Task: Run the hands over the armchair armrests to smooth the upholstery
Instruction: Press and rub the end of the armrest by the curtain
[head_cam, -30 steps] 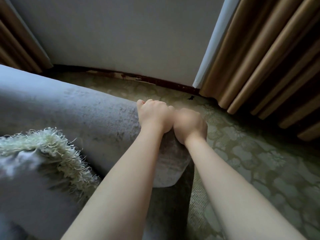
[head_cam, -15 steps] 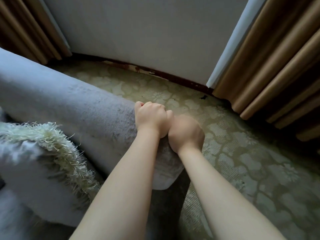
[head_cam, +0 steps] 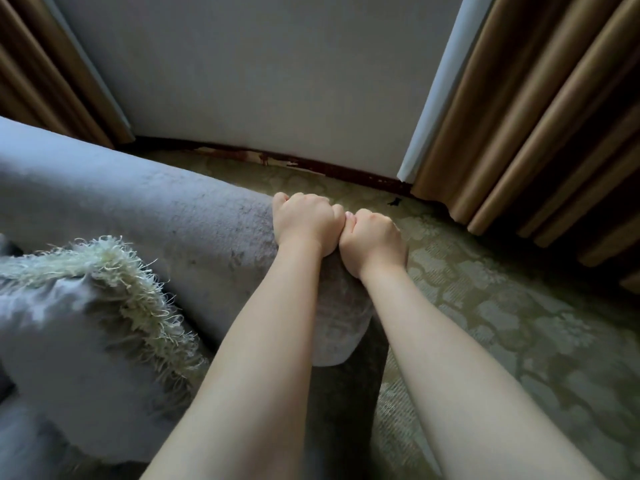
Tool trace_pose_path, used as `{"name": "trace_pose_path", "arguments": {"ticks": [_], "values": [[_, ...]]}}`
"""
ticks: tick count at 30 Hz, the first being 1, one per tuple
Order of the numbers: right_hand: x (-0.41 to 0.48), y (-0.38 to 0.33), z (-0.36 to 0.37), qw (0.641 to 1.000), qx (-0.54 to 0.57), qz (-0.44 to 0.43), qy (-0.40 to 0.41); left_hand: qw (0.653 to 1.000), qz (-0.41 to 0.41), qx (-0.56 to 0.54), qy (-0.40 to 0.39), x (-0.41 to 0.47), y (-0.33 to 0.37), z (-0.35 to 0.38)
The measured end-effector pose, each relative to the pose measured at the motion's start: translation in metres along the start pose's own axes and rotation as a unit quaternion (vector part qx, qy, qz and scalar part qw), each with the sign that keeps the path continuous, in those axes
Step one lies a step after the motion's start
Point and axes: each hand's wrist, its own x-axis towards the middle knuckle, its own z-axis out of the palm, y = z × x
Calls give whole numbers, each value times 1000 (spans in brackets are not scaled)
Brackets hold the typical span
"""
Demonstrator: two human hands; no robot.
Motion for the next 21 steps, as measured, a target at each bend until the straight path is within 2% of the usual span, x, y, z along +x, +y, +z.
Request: {"name": "trace_pose_path", "arguments": {"ticks": [6,11,21], "values": [[-68,19,-19,999,-23,30,32,998,33,-45,15,-65,19,-5],[-91,20,-31,998,-22,53,9,997,62,-41,-2,-84,24,-13],[-82,26,-22,996,-31,52,58,997,16,-74,3,-71,31,-7]]}}
